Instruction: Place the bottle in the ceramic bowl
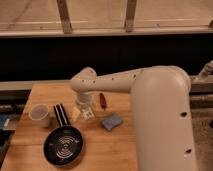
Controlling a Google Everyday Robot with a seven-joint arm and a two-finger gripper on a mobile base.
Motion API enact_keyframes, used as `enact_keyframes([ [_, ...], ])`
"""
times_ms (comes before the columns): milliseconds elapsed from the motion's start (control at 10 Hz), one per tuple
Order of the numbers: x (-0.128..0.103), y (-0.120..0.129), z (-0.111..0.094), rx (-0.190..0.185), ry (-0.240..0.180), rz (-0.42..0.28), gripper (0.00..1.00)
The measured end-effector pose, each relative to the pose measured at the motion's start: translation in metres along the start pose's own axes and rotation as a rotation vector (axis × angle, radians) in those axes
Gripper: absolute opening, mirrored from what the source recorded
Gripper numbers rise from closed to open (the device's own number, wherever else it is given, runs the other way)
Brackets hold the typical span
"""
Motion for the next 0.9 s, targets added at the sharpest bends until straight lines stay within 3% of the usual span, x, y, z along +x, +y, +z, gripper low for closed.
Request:
enact_keyframes([
  [300,-0.018,-0.012,0.013,0.059,-0.021,-0.07,0.8],
  [500,-0.025,-0.034,0.015,0.073,-0.049,-0.08,0.8],
  [600,-0.026,-0.052,0.018,0.076,-0.069,-0.079,0.8],
  [900,-0.024,-0.063,0.042,0.045,-0.083,-0.077,0.8],
])
